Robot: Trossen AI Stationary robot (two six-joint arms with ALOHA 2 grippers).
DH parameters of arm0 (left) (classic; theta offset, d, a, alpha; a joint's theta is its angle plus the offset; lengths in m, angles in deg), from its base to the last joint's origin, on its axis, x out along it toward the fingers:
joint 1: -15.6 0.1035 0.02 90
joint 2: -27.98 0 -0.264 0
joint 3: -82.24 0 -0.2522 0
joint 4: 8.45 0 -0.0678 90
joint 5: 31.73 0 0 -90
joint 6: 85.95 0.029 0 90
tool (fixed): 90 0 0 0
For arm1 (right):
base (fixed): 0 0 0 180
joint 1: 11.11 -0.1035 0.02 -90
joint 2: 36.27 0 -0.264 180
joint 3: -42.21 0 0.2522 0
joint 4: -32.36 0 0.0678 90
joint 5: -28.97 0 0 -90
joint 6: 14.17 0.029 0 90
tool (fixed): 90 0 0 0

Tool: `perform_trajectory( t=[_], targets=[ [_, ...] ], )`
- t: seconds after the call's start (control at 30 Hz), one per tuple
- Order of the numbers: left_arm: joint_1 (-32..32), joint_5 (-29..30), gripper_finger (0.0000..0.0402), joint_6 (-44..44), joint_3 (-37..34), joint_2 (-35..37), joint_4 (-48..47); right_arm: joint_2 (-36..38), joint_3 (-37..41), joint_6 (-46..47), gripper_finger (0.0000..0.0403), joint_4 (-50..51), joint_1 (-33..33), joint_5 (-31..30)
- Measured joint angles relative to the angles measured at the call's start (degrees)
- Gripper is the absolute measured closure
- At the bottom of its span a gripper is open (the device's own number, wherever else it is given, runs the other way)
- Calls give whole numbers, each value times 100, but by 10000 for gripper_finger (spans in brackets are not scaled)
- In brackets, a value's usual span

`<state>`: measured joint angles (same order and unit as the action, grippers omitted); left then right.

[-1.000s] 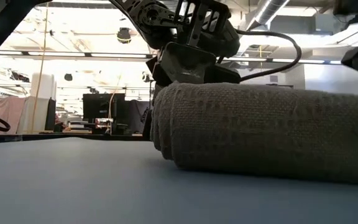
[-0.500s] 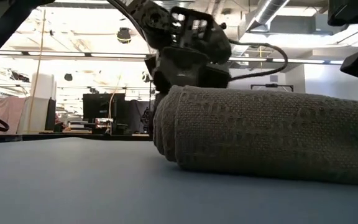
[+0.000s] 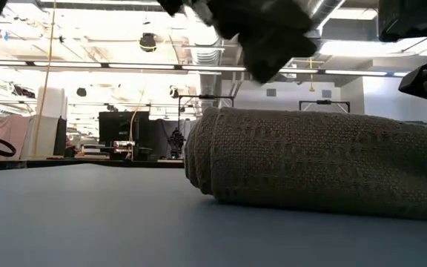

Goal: Roll towel
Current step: Roll the grey towel

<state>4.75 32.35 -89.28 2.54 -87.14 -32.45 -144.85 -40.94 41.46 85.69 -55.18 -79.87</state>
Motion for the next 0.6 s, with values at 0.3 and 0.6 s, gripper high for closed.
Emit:
perform_trajectory(
  t=[0.3, 0.6],
  targets=[
    [-776, 2684, 266, 811, 4, -266, 553, -7, 11, 113, 298, -45, -52, -49],
    [-843, 2467, 183, -274, -4, -949, 1543, -15, 15, 140, 225, -67, 1, -4]
  ],
)
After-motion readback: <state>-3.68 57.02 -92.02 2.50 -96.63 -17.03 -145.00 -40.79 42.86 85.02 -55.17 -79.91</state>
